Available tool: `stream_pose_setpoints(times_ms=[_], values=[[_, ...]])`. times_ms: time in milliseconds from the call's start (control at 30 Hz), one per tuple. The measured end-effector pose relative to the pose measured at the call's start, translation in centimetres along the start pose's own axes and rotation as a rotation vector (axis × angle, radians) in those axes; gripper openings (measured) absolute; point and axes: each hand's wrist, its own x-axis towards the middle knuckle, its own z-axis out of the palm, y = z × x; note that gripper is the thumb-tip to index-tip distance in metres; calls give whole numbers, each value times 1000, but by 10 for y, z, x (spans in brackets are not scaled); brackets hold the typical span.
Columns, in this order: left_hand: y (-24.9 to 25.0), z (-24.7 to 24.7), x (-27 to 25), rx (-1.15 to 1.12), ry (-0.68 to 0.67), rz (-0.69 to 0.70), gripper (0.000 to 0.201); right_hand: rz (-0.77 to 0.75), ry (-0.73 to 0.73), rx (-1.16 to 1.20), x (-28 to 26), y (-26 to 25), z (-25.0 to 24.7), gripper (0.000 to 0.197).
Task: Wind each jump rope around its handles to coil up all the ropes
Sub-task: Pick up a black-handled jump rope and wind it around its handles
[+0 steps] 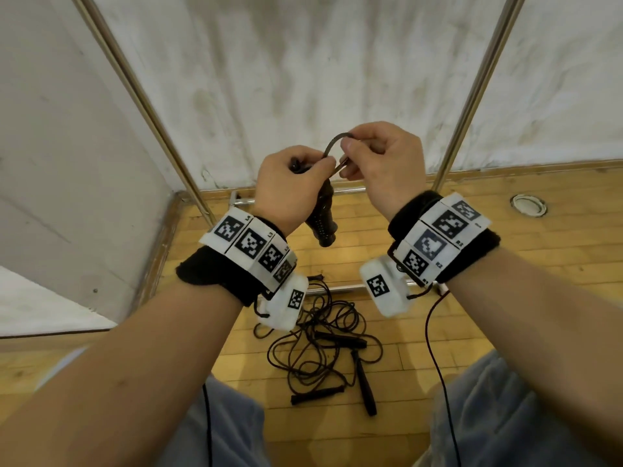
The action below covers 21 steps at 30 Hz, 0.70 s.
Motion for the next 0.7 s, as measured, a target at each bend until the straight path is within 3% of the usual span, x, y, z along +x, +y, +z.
stream_pose_setpoints(times_ms=[133, 233, 367, 567, 700], values=[[26, -3, -1, -117, 68, 58, 7, -78, -18, 25, -4, -24, -3, 4], [51, -4, -2, -30, 108, 193, 6, -156, -49, 12, -10, -45, -8, 11], [90, -9, -3, 23, 92, 277, 5, -235, -26, 49, -9, -80, -20, 18], [153, -21, 12, -7, 45, 290, 9, -281, -21, 5, 8, -144, -36, 18], [197, -24, 27, 1, 84, 375, 17, -340, -12, -35, 27, -183, -46, 22]])
